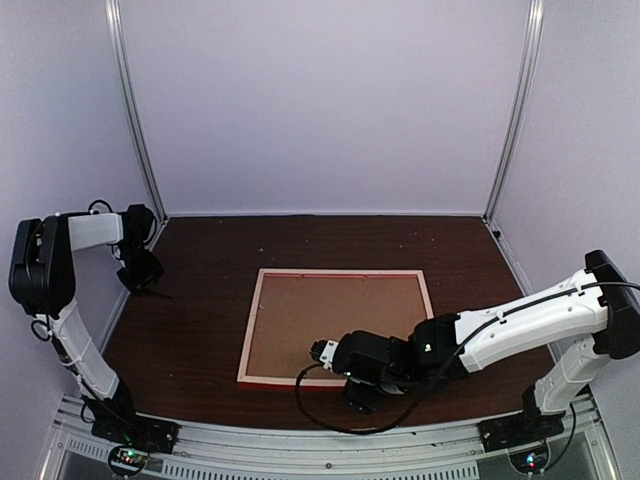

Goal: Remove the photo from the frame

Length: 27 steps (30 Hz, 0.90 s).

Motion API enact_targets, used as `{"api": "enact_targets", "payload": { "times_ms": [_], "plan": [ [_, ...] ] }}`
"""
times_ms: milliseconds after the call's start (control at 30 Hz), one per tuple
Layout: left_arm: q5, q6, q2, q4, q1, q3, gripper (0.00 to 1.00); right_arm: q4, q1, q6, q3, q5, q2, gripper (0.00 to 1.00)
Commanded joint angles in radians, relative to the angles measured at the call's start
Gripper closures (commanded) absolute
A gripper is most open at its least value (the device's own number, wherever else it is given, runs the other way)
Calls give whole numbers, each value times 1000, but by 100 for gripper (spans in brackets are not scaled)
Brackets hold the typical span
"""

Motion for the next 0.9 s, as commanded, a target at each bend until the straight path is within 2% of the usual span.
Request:
{"api": "enact_targets", "payload": {
  "times_ms": [0,533,667,867],
  "plan": [
    [-39,-72,47,30,14,47,43,20,-4,13,-9,22,1,15],
    [-88,-107,212,12,18,147,45,17,-18,7,-11,1,32,17],
    [-78,-93,239,49,18,147,49,17,-20,6,-9,-4,39,17],
    [-76,-87,279,46,18,165,64,13,-25,0,-4,-10,60,18]
  ]
}}
